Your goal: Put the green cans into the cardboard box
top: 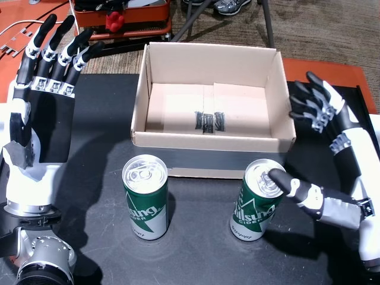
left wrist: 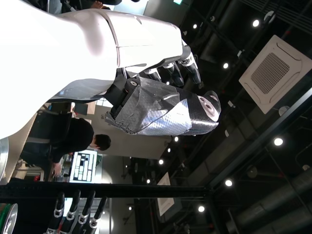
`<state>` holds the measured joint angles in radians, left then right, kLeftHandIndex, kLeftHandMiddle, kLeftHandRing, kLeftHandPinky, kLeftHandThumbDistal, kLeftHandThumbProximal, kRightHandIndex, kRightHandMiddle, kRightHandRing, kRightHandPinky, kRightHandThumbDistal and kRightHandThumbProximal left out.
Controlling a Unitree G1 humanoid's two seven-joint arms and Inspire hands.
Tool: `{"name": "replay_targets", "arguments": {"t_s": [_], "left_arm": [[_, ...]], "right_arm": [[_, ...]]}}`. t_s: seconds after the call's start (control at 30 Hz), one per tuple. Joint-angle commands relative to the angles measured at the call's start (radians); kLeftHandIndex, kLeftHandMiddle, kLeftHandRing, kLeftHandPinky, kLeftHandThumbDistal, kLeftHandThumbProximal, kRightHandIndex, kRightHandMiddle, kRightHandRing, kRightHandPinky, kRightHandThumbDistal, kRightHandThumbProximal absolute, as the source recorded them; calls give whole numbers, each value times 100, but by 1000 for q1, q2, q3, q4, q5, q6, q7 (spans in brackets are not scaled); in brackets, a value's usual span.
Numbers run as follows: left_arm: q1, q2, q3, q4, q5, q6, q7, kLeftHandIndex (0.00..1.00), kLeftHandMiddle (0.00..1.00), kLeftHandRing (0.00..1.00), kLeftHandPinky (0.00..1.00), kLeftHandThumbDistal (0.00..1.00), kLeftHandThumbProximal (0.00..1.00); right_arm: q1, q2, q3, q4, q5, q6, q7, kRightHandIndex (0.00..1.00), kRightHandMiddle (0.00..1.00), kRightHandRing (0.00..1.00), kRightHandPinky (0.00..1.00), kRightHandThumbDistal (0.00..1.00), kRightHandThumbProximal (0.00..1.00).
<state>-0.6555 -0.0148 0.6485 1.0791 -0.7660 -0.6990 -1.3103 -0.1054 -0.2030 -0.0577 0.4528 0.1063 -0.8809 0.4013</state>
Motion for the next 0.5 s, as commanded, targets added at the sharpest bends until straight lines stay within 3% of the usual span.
{"name": "replay_targets", "arguments": {"t_s": [0.0, 0.47], "left_arm": [[2, 5, -2, 10, 5, -1, -6, 73, 78, 85, 85, 37, 70], [0, 10, -6, 16, 13, 2, 2, 72, 78, 85, 84, 38, 69]], "right_arm": [[10, -3, 3, 2, 10, 7, 1, 79, 84, 90, 96, 100, 33], [-87, -8, -17, 189, 100, 35, 96, 77, 82, 88, 95, 100, 34]]}}
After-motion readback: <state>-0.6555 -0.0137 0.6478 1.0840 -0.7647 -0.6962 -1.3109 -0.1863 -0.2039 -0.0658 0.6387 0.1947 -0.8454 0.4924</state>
